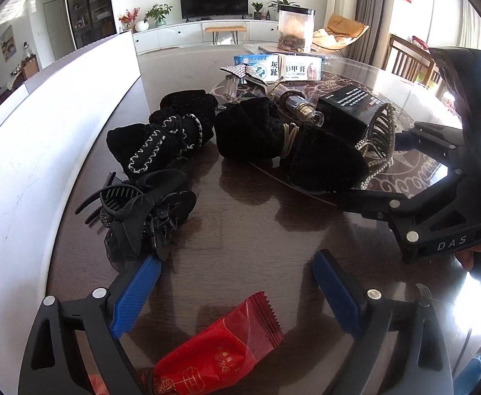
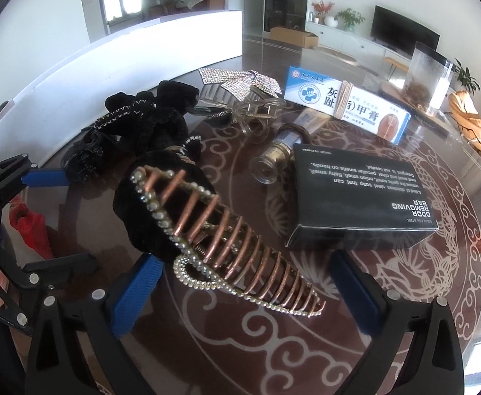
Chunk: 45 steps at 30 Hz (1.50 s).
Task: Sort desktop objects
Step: 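Close the left gripper on the red wrapper while the right tool approaches the pearl clip, then lift the red wrapper with the left gripper while the right gripper grasps the pearl clip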
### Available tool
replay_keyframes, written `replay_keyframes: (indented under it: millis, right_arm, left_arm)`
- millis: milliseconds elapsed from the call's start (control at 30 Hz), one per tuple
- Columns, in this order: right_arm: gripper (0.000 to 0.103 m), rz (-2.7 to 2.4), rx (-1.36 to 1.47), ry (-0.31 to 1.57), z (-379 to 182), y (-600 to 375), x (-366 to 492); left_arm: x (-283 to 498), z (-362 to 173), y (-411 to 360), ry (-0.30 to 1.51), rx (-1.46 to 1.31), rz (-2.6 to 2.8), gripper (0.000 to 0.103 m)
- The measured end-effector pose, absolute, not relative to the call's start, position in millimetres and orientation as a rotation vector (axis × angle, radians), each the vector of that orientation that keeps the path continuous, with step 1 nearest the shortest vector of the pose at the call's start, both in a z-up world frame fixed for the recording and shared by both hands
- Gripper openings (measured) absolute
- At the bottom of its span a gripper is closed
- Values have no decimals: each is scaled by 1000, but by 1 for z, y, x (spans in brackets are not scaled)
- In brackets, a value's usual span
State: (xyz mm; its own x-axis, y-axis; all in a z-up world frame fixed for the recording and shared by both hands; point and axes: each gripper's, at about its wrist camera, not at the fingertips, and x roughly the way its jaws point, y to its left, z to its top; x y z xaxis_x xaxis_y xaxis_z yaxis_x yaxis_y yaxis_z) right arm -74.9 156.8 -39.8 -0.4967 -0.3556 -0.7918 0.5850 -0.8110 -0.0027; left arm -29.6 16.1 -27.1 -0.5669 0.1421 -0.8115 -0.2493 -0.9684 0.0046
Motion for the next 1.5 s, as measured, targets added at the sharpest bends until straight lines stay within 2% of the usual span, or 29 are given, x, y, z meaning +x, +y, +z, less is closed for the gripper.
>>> replay_keyframes:
  millis: [33, 100, 133, 200, 267, 300, 333, 467, 633, 933, 1100, 1133, 1167, 1200, 1267, 1300, 1500]
  right_arm:
    - [72, -2299, 1129, 358, -38, 159, -71]
    - [72, -2299, 1146, 317, -37, 164, -66]
    - [72, -2303, 1153, 306, -36, 167, -62]
    - [72, -2318, 1159, 292, -35, 174, -50]
    - [72, -2336, 1171, 272, -34, 183, -38]
    - [72, -2344, 1184, 255, -33, 189, -33]
    - [72, -2349, 1196, 237, -31, 194, -27]
    - [72, -2387, 1222, 226, -22, 215, -7]
    - [72, -2432, 1234, 214, -14, 237, 3]
    - [72, -2468, 1191, 150, 1, 243, 10]
    - [72, -2471, 1177, 34, 4, 251, 15]
    - [72, -2470, 1171, 20, 4, 251, 16]
    - [72, -2467, 1164, 12, 5, 250, 18]
    - [72, -2464, 1158, 6, 5, 249, 19]
    - [72, -2451, 1150, -4, 6, 245, 21]
    - [72, -2444, 1144, -10, 6, 243, 22]
    - [72, -2431, 1092, -54, 17, 240, 28]
  left_arm:
    - [-28, -26, 19, 181, -1309, 2584, 79]
    - [-26, -24, 24, 196, -1278, 2564, 59]
    - [-25, -23, 27, 203, -1267, 2555, 54]
    - [-23, -21, 30, 203, -1253, 2541, 23]
    - [-23, -19, 27, 155, -1256, 2517, 17]
    - [-24, -19, 25, 116, -1260, 2500, 10]
    - [-26, -19, 23, 79, -1266, 2483, 9]
    - [-25, -18, 22, 31, -1256, 2450, 9]
    - [-18, -16, 38, 119, -1213, 2421, 9]
    - [-9, 10, 2, -168, -1084, 2423, 8]
    - [4, 28, -18, -105, -1158, 2419, 10]
    - [3, 30, -23, -64, -1180, 2421, 12]
    - [2, 32, -27, -23, -1204, 2421, 20]
    - [1, 33, -30, 16, -1221, 2418, 36]
    - [5, 34, -35, 110, -1204, 2385, 55]
    - [7, 34, -34, 155, -1184, 2348, 58]
    - [-1, 20, -31, 336, -1243, 2172, 58]
